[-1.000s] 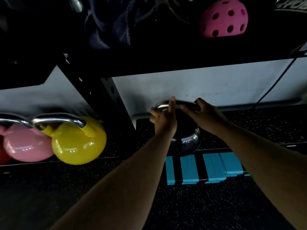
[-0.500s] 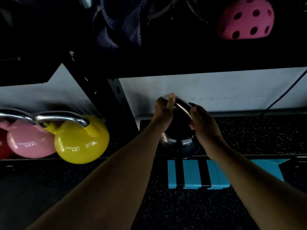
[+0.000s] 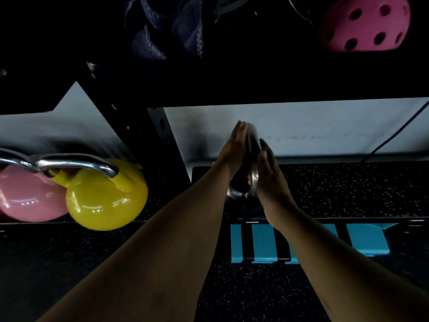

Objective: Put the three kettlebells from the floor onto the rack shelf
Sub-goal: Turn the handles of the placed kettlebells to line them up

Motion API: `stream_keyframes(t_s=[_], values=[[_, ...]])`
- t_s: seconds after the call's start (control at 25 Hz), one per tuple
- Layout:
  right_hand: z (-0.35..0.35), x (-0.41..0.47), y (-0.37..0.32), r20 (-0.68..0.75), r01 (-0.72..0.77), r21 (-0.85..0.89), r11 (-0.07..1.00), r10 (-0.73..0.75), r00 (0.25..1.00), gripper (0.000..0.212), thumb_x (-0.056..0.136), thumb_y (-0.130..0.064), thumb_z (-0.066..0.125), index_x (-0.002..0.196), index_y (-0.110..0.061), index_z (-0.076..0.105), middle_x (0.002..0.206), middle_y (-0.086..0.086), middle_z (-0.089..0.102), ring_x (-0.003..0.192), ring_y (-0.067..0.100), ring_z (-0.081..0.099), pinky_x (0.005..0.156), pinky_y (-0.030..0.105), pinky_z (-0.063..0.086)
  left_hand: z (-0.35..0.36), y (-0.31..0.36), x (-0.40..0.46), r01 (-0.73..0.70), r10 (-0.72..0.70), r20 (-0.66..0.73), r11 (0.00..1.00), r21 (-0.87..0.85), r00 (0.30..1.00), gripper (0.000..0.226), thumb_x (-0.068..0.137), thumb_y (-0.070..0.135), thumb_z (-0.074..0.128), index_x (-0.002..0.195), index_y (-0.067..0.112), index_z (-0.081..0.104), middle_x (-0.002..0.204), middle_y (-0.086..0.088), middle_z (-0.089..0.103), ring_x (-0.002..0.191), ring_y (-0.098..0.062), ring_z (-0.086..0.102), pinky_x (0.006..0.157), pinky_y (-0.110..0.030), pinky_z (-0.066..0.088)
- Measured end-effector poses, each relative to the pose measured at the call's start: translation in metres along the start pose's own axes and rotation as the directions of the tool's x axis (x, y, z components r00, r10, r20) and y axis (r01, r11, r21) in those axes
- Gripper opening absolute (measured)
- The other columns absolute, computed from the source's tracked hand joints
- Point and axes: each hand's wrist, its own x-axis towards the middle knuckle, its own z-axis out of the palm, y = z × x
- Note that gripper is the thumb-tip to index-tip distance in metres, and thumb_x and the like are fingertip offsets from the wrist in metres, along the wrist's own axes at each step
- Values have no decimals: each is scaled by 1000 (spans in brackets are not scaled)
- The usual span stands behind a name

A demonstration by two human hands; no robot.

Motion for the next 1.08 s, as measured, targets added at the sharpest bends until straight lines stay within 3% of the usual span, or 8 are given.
stream_keyframes(t_s=[0.2,0.44,0.56,0.64,0.76,0.92,1.0,1.08], values=[[0,5,-2,7,-17,9,1000,16,1000,44,102,-43,30,146,-42,32,150,0,44,131,20,48,108,47,43,-6,4,4,30,-30,3,999,32,1000,64,92,70,26,150,41,24,158,-12,27,140,-33,32,114,-51,27],[-3,6,1,4,0,-50,999,0,1000,44,102,-44,27,146,-45,30,151,0,42,133,19,46,109,46,42,-8,4,4,-28,29,-11,995,100,1000,55,98,62,23,148,40,26,155,-14,30,135,-33,36,107,-39,30],[-2,6,3,-2,-23,-69,997,23,1000,44,101,-48,27,145,-49,28,152,2,41,133,22,45,108,48,42,-5,5,-2,-8,9,-26,998,63,1000,60,96,63,26,148,33,29,152,-15,34,117,-22,44,79,-22,41],[-1,5,3,-8,-41,-48,998,40,999,43,100,-50,27,143,-51,29,152,3,41,132,22,46,107,48,42,-4,8,-3,12,-13,-24,999,-39,1000,55,99,55,32,147,28,32,150,-16,37,116,-23,46,69,-22,43],[-1,5,5,-21,-29,-45,999,28,999,43,100,-50,28,143,-51,30,150,2,43,129,20,48,102,39,44,-3,7,3,25,-26,-34,999,-44,999,54,98,55,34,146,30,34,150,-16,37,130,-33,42,90,-32,43],[-1,6,5,-24,4,-90,996,-6,1000,43,100,-49,27,143,-51,30,152,-1,40,132,17,44,94,28,39,-4,6,5,1,-4,-31,995,-99,1000,48,101,46,36,145,27,35,151,-11,39,133,-28,43,83,-22,47],[-2,5,5,-23,13,-98,995,-15,1000,44,101,-48,26,144,-50,29,153,0,39,133,19,43,98,32,41,-6,3,9,23,-22,-33,999,31,999,56,94,65,30,143,38,33,150,-17,36,130,-36,41,98,-40,42],[-2,4,4,-21,20,-118,993,-22,1000,44,101,-48,26,144,-50,29,153,1,40,134,21,43,106,40,40,-6,1,9,39,-38,-35,999,31,999,60,92,67,31,143,37,34,147,-17,38,128,-38,43,102,-48,40]])
